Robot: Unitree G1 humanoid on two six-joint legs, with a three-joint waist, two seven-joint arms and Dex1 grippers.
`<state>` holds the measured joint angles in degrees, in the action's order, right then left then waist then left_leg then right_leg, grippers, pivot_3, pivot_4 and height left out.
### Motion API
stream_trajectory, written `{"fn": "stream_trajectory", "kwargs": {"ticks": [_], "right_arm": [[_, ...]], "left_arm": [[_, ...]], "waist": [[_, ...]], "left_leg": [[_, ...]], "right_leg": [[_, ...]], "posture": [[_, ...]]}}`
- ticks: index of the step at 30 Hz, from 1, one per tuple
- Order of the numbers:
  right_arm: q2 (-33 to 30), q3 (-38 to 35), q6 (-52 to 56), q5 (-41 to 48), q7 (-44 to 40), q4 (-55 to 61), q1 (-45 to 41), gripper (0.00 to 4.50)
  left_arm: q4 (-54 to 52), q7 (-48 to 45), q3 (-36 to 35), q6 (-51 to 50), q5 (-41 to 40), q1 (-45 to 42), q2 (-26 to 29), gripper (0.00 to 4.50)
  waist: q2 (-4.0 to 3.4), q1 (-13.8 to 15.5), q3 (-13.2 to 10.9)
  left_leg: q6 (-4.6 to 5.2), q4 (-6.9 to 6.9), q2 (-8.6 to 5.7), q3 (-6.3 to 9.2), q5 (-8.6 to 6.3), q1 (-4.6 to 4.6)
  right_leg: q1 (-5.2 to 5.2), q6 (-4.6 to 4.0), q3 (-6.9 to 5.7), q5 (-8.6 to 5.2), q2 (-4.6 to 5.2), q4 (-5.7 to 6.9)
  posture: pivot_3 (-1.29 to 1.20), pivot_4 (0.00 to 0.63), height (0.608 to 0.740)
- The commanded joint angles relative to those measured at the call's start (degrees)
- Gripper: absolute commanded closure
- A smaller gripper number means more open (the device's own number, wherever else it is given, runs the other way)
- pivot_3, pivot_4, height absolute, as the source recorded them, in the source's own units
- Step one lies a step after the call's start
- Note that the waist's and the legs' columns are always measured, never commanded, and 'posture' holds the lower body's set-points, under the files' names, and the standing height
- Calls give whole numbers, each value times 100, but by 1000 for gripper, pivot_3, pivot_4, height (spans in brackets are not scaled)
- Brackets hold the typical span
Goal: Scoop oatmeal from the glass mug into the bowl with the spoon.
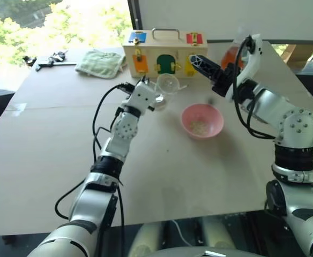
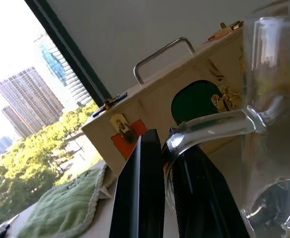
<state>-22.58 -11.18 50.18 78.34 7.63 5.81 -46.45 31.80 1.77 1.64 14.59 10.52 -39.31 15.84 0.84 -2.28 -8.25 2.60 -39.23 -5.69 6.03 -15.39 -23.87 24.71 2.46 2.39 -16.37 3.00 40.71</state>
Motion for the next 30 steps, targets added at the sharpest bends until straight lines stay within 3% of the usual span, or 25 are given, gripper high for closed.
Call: {"fn": "stream_trajectory", "kwargs": {"ticks": [1, 5, 8, 14, 15, 18, 24, 27, 30], "right_arm": [[-320, -500, 140, 342, -53, 367, 318, 32], [-631, -770, 340, 690, -172, 1024, 1379, 32], [-826, -866, 356, 770, -365, 1410, 2087, 0], [-1246, -1090, 203, 494, -1026, 1854, 3272, 0], [-1283, -1094, 189, 456, -1076, 1886, 3377, 0], [-1318, -1138, 137, 439, -1164, 1958, 3607, 0], [-1603, -1357, -49, 23, -2154, 2541, 4703, 0], [-1857, -1217, -346, -841, -2961, 2855, 5430, 0], [-1978, -719, -1594, -2541, -4026, 2678, 6196, 0]], "left_arm": [[-357, -5, -511, -380, -650, 142, -190, 4500], [-501, -143, -879, -682, -1181, 474, -353, 4500], [-587, -289, -1052, -813, -1508, 612, -449, 3511], [-898, -447, -1048, -899, -1542, 849, -401, 779], [-961, -487, -1050, -926, -1562, 865, -391, 144], [-1276, -633, -1020, -955, -1572, 964, -322, 50], [-3573, -1536, -1028, -1697, -2086, 2421, 134, 50], [-4642, -1856, -1246, -2412, -2496, 3350, 471, 50], [-5403, -2264, -1438, -2703, -2697, 4517, 829, 50]], "waist": [[0, -2, 1], [1, -1, 1], [-1, -6, 2], [-1, 17, 3], [-1, 17, 3], [-1, 19, 3], [-2, 27, 3], [-4, 52, 4], [-11, 131, -5]], "left_leg": [[0, 1, 0, 0, 0, 0], [1, 3, 3, 3, 0, 0], [0, 1, 3, -4, 0, -1], [1, -4, 3, -4, -1, 13], [1, -4, 3, -4, -1, 14], [1, -5, 3, -5, -1, 14], [1, 5, 6, -4, -1, 11], [2, 3, 7, -4, -2, 17], [24, 6, 10, -1, -16, 57]], "right_leg": [[0, 0, 0, 0, 0, 0], [-2, 0, -3, 0, 0, -1], [-2, 0, 4, 0, 0, 2], [-17, 0, 1, 0, -3, 4], [-18, 0, 2, 0, -3, 4], [-18, 0, 3, 0, -3, 4], [-15, 0, 4, 0, -5, -10], [-23, 0, 4, 0, -5, -10], [-65, 1, -1, -1, -7, -21]], "posture": [[0, 150, 740], [0, 150, 740], [0, 150, 740], [0, 150, 740], [0, 150, 740], [0, 150, 740], [0, 150, 740], [0, 150, 740], [0, 150, 740]]}}
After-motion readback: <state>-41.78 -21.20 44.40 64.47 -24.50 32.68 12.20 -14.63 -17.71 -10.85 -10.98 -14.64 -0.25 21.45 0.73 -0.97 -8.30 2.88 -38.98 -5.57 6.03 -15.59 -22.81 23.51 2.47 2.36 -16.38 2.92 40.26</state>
